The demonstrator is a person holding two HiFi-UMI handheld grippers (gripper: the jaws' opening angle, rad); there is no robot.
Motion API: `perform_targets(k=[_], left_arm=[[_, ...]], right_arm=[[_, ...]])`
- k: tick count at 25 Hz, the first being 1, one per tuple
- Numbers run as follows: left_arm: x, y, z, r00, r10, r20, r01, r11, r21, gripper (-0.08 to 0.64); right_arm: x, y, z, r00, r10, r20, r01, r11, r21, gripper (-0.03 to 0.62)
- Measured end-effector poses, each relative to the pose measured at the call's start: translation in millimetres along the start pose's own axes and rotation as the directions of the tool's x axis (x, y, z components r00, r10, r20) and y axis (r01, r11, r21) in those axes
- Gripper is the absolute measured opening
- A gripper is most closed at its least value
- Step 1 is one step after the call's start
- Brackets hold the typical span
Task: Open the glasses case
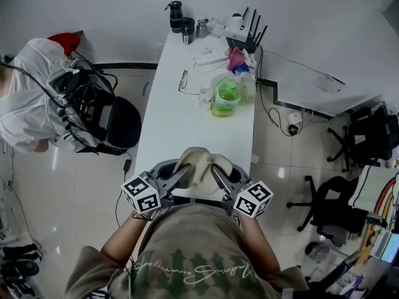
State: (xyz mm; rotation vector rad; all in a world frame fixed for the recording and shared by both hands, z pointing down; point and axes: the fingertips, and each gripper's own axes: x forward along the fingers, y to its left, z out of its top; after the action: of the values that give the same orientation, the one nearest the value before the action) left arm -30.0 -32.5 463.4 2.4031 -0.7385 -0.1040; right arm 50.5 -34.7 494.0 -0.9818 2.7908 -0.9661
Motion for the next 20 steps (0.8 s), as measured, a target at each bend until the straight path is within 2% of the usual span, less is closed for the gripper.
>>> perform_targets(k=[2,5,8,11,15,16,17,18,20], left_arm=[[-7,-1,-3,1.0,-0.012,0.023,0.013,0.998,-0.067,0.066],[-13,-1,-7,0.999,-0.011,0.04,0.017,0.988,-0.152,0.066],[-17,2,-12,0.998,-0.031,0.061,0.044,0.973,-0.228,0.066],[-19,0,-11,0.991,-0.111,0.078,0.13,0.943,-0.308,0.066],[-19,-20,-4,0.966,-0.245,0.081,0.257,0.906,-0.336,0.066],[-19,-25,-3,0.956,-0.282,0.086,0.294,0.889,-0.351,0.066],[-19,-31,-3,0.94,-0.327,0.096,0.339,0.86,-0.383,0.066],[-19,-37,-2,0.918,-0.38,0.115,0.391,0.816,-0.427,0.067],[-22,-52,2,0.858,-0.483,0.175,0.499,0.7,-0.51,0.067]], right_arm=[[1,7,-8,0.999,0.03,-0.016,-0.03,0.999,0.046,0.054],[0,13,-16,0.995,0.092,0.025,-0.095,0.978,0.185,0.054],[2,14,-21,0.994,0.104,0.018,-0.106,0.973,0.206,0.054],[4,19,-17,0.984,0.178,0.028,-0.18,0.949,0.257,0.054],[-5,33,-8,0.95,0.304,0.077,-0.313,0.904,0.291,0.054],[-8,38,-5,0.936,0.339,0.091,-0.35,0.889,0.295,0.054],[-11,43,-3,0.92,0.378,0.104,-0.392,0.87,0.301,0.054],[-14,50,1,0.9,0.42,0.116,-0.434,0.847,0.307,0.054],[-21,67,9,0.854,0.5,0.144,-0.519,0.796,0.312,0.054]])
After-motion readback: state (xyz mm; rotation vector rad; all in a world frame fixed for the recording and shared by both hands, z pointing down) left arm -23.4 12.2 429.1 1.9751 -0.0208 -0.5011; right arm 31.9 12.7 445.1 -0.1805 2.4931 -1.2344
